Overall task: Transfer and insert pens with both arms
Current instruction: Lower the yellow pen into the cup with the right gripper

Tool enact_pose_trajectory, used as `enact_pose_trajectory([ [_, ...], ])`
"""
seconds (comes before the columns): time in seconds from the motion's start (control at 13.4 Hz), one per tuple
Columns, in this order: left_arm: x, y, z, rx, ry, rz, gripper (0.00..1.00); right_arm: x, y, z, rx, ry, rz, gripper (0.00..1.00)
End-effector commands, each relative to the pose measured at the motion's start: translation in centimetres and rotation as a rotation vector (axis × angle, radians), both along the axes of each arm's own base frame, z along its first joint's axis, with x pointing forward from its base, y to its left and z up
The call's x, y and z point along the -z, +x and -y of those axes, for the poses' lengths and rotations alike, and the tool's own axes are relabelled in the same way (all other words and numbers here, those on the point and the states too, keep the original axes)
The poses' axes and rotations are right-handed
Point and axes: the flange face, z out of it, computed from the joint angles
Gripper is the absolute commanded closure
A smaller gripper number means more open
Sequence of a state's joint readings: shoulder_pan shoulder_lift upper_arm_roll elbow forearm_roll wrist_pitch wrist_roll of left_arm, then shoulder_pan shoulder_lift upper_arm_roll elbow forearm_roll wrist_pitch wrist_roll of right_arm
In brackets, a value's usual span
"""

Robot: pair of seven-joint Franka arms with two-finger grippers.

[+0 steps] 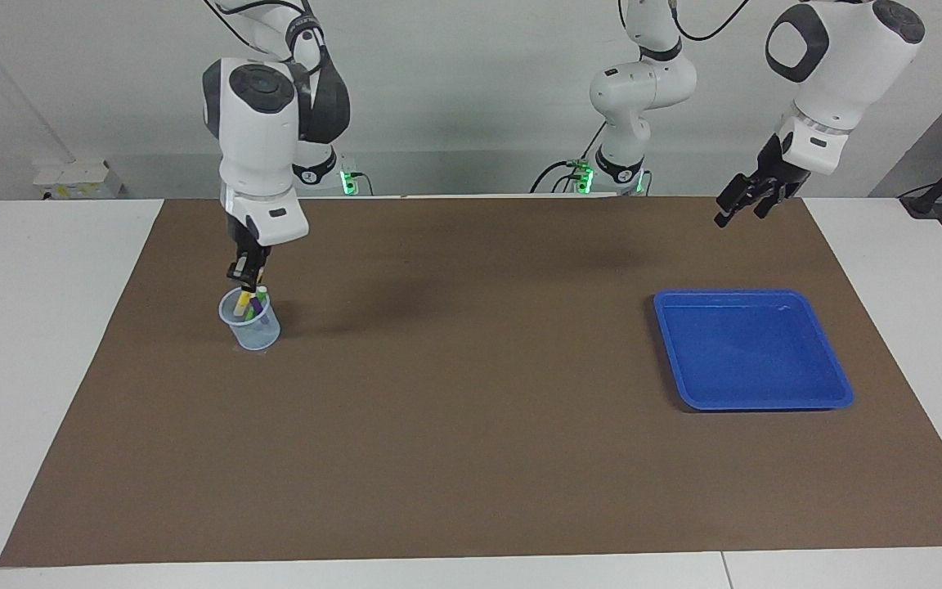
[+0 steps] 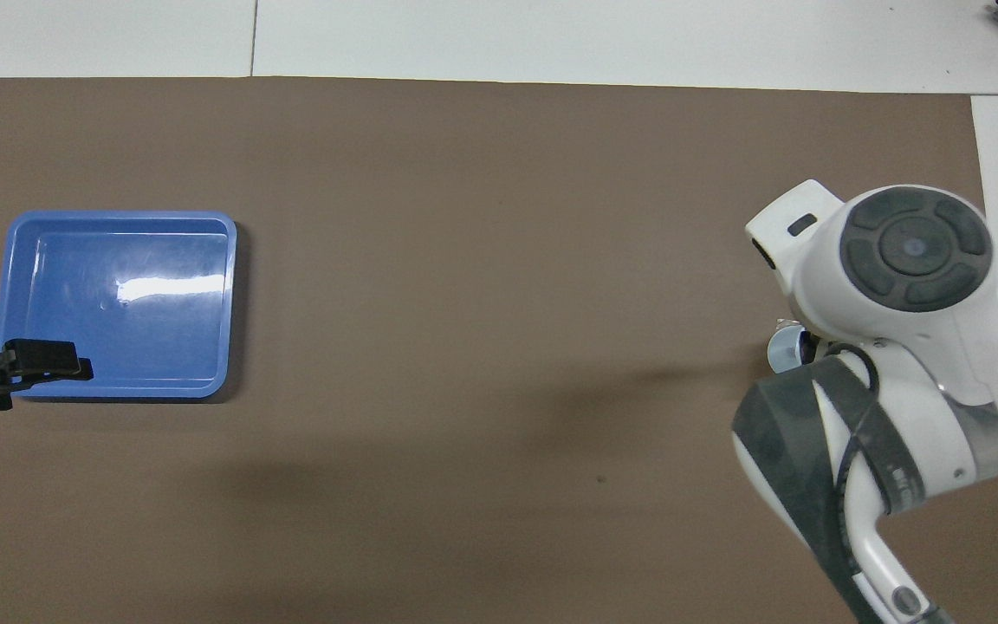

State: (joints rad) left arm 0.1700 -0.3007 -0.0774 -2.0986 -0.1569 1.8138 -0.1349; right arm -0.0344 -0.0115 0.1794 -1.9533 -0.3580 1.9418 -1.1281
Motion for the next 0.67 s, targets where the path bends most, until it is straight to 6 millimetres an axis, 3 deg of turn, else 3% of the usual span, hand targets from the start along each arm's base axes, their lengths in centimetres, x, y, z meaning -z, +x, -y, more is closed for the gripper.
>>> enact_pose_trajectory([
  [0.0,-1.3,0.6,0.5,0.029,0.022,0.021,0.00,2.7,-1.0,1.5,0.030,0.066,-0.009,1.00],
  [0.15,-1.6,0.8,1.6,0.053,0.021,0.025,0.00,4.2,-1.5,2.3,0.072,0.089,-0.027,1.00],
  [0.22,-0.8,1.5,1.8,0.059,0.014,0.006,0.00,4.6,-1.7,2.7,0.103,0.096,-0.037,1.00],
  [0.6,-4.1,4.9,1.6,0.069,0.046,-0.007,0.00,5.4,-2.1,2.9,0.145,0.124,-0.054,0.98],
])
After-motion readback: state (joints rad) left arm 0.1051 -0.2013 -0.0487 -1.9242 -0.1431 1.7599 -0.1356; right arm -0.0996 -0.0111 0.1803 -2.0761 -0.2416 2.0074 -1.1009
